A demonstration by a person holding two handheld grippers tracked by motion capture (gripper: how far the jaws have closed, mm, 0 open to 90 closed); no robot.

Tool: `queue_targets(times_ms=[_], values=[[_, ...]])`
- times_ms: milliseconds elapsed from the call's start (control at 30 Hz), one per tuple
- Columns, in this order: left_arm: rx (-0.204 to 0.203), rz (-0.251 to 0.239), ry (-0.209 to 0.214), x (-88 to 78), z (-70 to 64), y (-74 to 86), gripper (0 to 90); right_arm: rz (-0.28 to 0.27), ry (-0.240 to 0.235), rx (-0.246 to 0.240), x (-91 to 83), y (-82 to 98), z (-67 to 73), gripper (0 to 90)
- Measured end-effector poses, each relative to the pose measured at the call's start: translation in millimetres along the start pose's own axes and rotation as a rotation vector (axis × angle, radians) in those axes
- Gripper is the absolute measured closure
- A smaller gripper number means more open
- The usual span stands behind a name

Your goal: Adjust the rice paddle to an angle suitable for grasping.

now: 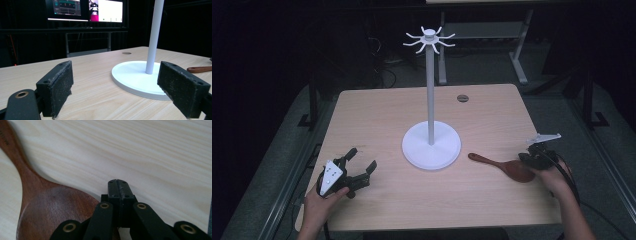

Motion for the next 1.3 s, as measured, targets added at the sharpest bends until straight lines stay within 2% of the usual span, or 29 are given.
queue_targets(times_ms=[500, 700, 933, 1167, 1300], values=[[0.009, 0.004, 0.0, -0.5, 0.1, 0.4, 12.9, 0.017, -0.05, -0.046, -23.3, 29.5, 27.9, 89.9], [0.007, 0.003, -0.001, -0.4, -0.1, 0.3, 12.9, 0.009, -0.071, -0.044, -30.0, 37.9, 35.7, 90.0], [0.009, 0.002, 0.0, -0.6, -0.1, 0.3, 12.9, 0.011, -0.102, -0.047, -33.5, 42.1, 43.9, 89.9], [0.01, -0.001, -0.001, -0.7, 0.0, 0.0, 12.9, 0.015, -0.136, -0.076, -35.7, 41.0, 55.4, 89.9], [0.009, -0.002, -0.001, -0.7, 0.0, 0.0, 12.9, 0.015, -0.132, -0.079, -36.2, 40.4, 55.0, 89.8]])
Point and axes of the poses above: each handheld gripper's, and its own axes: x roughly forward along the jaws, y roughly out of its underside, z roughly to its left, the point moved 9 cm from there along x, roughly forward along the jaws, and after that the axes turned 1 degree about -y, right-handed, at the moved point
